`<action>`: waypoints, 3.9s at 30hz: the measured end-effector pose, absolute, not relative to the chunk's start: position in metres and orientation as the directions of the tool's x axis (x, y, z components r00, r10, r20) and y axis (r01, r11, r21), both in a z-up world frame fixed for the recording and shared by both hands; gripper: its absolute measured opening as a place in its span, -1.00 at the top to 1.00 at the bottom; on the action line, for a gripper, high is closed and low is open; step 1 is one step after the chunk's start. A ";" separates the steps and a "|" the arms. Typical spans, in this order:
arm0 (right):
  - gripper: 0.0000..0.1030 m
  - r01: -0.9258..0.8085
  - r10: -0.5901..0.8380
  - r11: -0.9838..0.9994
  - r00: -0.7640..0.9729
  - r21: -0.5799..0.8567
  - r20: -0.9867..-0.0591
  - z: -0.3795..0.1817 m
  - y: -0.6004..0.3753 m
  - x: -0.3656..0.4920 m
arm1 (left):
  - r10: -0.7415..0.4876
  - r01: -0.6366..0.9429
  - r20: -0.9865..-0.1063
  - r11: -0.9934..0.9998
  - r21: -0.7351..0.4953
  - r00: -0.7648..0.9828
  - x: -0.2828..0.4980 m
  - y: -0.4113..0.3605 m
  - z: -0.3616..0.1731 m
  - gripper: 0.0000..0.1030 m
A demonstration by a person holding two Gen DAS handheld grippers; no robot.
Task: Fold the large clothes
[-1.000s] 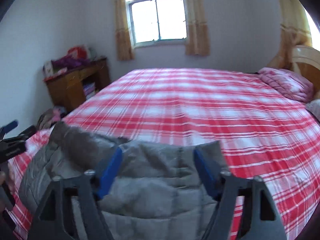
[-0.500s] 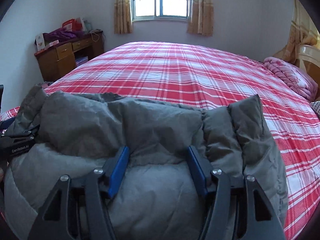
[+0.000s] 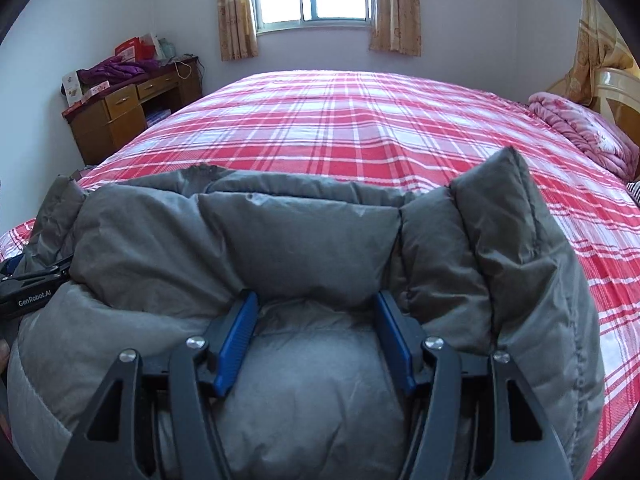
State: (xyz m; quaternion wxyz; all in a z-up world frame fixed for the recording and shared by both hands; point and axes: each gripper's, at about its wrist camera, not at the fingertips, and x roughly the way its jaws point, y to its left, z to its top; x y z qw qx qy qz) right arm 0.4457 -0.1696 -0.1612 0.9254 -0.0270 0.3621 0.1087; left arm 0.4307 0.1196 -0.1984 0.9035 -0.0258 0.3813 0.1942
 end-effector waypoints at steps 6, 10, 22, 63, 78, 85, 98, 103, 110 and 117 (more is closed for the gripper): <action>-0.23 -0.217 0.166 0.976 0.687 0.018 -0.708 -0.166 -0.166 0.451 | 0.329 -0.369 -0.711 0.924 0.105 0.621 0.434 0.119 -0.202 -0.98; -0.24 -0.215 0.155 0.977 0.673 0.009 -0.723 -0.170 -0.164 0.453 | 0.324 -0.368 -0.716 0.924 0.101 0.618 0.436 0.121 -0.203 -0.98; -0.29 -0.211 0.117 0.977 0.652 -0.031 -0.749 -0.174 -0.157 0.456 | 0.316 -0.367 -0.722 0.926 0.092 0.616 0.437 0.123 -0.203 -0.98; -0.47 -0.222 0.074 0.970 0.655 -0.098 -0.752 -0.175 -0.086 0.428 | 0.336 -0.383 -0.713 0.918 0.102 0.615 0.418 0.110 -0.200 -0.98; -0.72 -0.233 0.069 0.961 0.729 -0.152 -0.681 -0.161 -0.104 0.328 | 0.195 -0.436 -0.774 0.892 -0.115 0.603 0.293 0.140 -0.205 -0.98; -0.77 -0.236 0.035 0.948 0.743 -0.213 -0.668 -0.177 -0.096 0.330 | 0.194 -0.418 -0.748 0.900 -0.121 0.634 0.288 0.132 -0.211 -0.98; -0.83 -0.207 0.020 0.956 0.753 -0.207 -0.658 -0.182 -0.096 0.296 | 0.135 -0.330 -0.713 0.933 -0.142 0.688 0.278 0.120 -0.207 -0.47; -0.84 -0.200 0.023 0.960 0.752 -0.195 -0.658 -0.181 -0.096 0.300 | 0.001 -0.218 -0.683 0.948 -0.232 0.730 0.269 0.112 -0.194 0.62; -0.84 -0.185 0.008 0.963 0.744 -0.194 -0.668 -0.180 -0.104 0.300 | -0.042 -0.171 -0.616 0.944 -0.282 0.786 0.245 0.124 -0.163 0.81; -0.84 -0.195 0.022 0.964 0.739 -0.183 -0.673 -0.179 -0.090 0.296 | -0.013 -0.188 -0.554 0.934 -0.304 0.833 0.212 0.142 -0.126 0.83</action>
